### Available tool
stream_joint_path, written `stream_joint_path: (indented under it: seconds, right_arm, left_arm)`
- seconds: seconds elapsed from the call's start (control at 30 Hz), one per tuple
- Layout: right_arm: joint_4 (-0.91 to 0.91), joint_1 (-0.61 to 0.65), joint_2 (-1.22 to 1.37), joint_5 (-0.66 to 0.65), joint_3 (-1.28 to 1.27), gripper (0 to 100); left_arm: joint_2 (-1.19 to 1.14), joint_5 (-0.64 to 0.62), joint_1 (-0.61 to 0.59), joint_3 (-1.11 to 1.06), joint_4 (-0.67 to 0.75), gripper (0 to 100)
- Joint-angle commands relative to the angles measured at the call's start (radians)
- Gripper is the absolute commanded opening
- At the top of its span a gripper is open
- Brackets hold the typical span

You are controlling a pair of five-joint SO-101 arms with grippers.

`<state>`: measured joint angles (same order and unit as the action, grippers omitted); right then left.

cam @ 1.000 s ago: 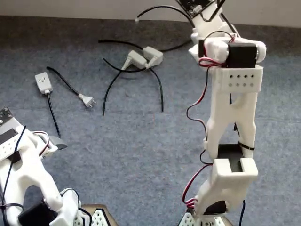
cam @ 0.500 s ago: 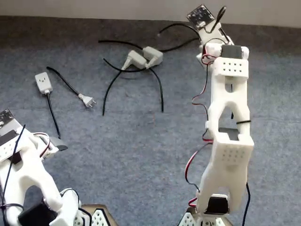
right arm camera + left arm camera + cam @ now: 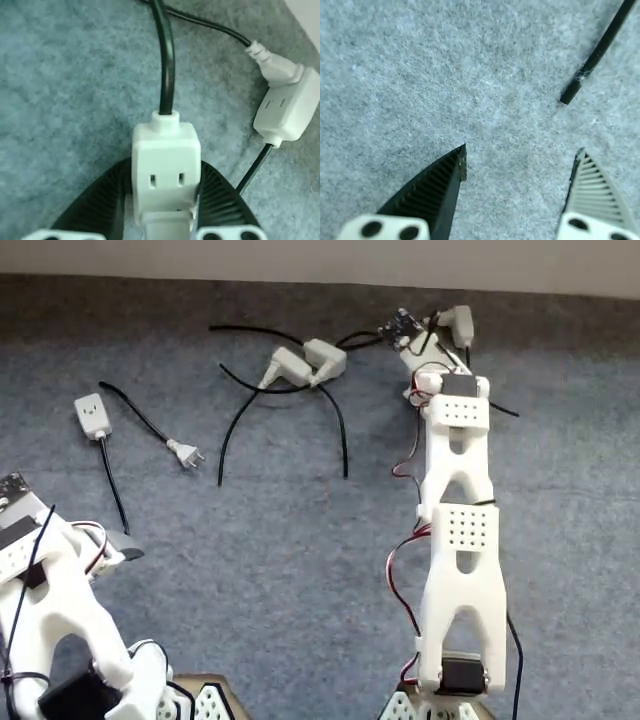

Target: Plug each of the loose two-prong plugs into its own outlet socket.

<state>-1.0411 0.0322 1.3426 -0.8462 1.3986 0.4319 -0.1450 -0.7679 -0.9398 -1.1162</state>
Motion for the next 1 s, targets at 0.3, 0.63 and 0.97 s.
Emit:
stream_joint_path:
  seconds: [0.3, 0.63, 0.97]
  right_arm:
    - [0.024, -0.002, -0.068, 0.098, 0.108, 35.2]
    - [0.027, 0.030, -0.157, 0.259, 0.371, 40.0]
    - [0.022, 0.007, -0.398, 0.259, 0.374, 40.5]
  left_arm:
    - [0.010, -0.006, 0.027, -0.004, 0.025, 33]
    - [0.010, -0.006, 0.027, -0.002, 0.025, 33]
    - [0.010, -0.005, 0.027, -0.002, 0.026, 33]
